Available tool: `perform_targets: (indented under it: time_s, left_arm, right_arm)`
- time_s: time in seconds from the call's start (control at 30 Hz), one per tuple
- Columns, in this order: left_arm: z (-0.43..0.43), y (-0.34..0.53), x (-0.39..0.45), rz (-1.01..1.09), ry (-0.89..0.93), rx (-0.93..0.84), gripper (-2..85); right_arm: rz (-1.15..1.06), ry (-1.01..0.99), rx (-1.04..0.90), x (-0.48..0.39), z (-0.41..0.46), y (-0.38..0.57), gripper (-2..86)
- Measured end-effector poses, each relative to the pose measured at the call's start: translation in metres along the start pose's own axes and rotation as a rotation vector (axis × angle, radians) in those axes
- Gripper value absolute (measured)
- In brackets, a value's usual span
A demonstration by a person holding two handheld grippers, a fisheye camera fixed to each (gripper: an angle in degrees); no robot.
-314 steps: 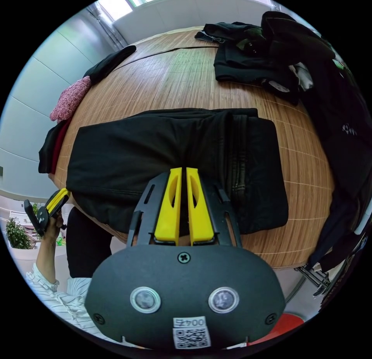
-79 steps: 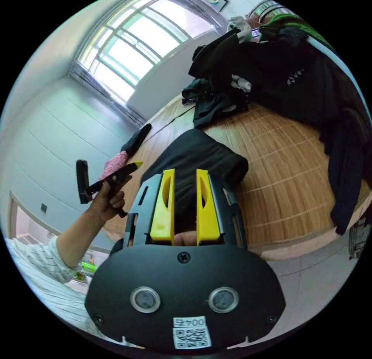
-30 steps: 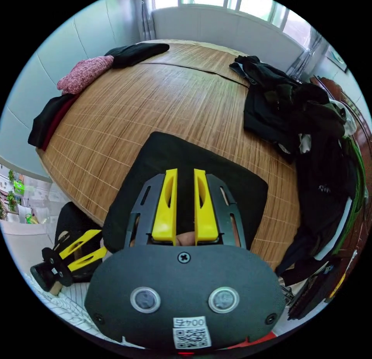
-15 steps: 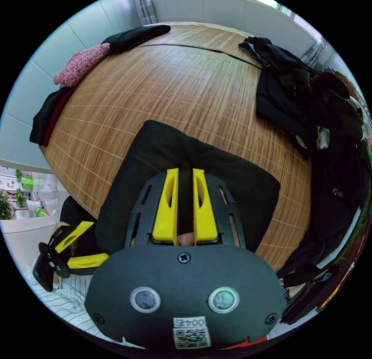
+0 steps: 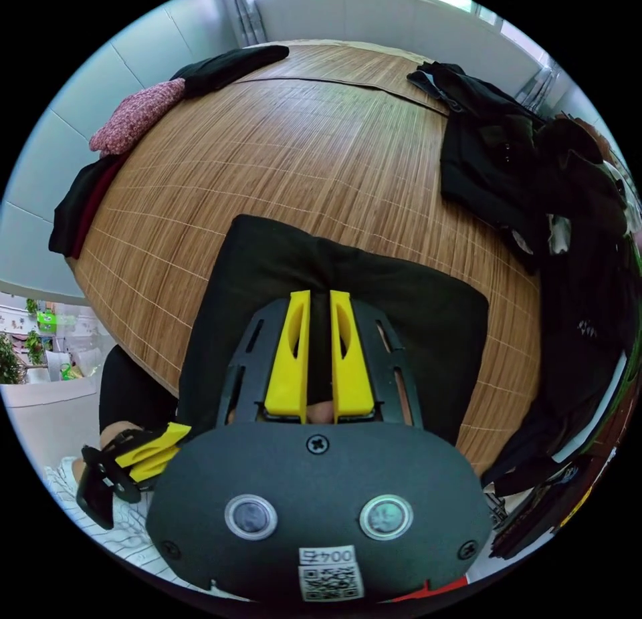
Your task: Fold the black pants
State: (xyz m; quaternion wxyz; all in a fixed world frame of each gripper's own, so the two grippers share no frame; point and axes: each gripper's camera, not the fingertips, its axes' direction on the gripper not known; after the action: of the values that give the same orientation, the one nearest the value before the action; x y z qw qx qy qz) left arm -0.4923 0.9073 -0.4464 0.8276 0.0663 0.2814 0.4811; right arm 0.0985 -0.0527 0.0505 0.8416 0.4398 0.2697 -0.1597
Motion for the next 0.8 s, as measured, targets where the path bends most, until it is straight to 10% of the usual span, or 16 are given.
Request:
perform_targets:
  time_s: [0.4, 0.57, 0.67, 0.8]
  left_arm:
    - [-0.057, -0.023, -0.157, -0.319, 0.207, 0.144, 7.3]
    - [0.008, -0.139, -0.228, -0.398, 0.268, 0.205, 3.1]
    - [0.121, -0.201, -0.235, -0.389, 0.281, -0.043, 3.2]
    - [0.168, -0.196, -0.276, -0.54, 0.385, 0.035, 3.5]
  right_arm:
    - [0.058, -0.207, 0.308, 0.092, -0.081, 0.157, 7.7]
    - [0.013, -0.143, 0.436, 0.106, -0.088, 0.219, 5.7]
    - [0.004, -0.06, 0.285, 0.125, -0.056, 0.212, 8.1]
    - [0.142, -0.335, 0.386, 0.185, -0.076, 0.232, 9.3]
